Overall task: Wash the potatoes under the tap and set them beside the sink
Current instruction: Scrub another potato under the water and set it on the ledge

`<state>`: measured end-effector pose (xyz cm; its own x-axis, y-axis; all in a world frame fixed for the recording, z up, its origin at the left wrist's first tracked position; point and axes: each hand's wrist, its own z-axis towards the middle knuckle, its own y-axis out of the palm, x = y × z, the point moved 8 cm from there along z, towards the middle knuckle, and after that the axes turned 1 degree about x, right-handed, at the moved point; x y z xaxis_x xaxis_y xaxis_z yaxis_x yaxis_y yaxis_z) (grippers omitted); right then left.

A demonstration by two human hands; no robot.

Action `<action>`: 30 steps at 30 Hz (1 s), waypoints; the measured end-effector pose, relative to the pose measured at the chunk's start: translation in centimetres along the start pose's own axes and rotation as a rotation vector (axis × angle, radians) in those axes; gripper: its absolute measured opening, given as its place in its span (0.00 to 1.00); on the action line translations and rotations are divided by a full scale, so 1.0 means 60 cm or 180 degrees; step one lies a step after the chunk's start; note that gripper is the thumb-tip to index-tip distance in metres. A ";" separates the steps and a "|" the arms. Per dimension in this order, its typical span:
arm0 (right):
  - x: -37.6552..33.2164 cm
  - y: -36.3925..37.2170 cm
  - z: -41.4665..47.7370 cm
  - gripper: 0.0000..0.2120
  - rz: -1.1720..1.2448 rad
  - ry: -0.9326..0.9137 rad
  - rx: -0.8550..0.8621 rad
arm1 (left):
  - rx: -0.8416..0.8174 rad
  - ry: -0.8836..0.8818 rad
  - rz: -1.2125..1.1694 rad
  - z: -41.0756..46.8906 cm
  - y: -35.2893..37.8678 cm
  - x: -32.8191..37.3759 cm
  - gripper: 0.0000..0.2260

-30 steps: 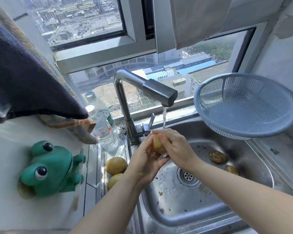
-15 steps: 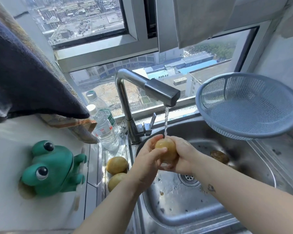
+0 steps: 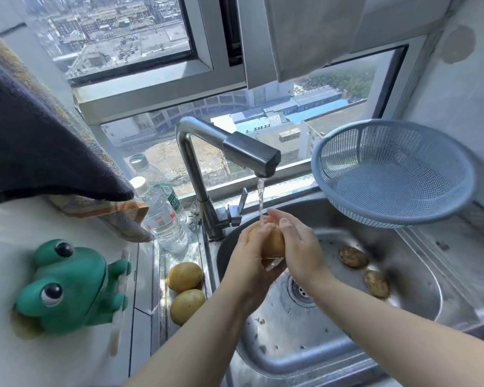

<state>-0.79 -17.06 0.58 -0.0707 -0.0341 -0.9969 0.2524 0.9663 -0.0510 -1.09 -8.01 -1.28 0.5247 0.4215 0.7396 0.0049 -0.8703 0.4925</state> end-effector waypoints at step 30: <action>0.002 0.058 -0.023 0.17 0.1411 0.1218 -0.2436 | 0.0070 -0.0060 0.0012 -0.004 -0.044 0.020 0.09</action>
<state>-1.27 -13.37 0.37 -0.4645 0.3289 -0.8222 -0.3562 0.7807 0.5135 -0.68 -5.13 -1.60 0.5405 0.4137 0.7326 0.0215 -0.8773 0.4795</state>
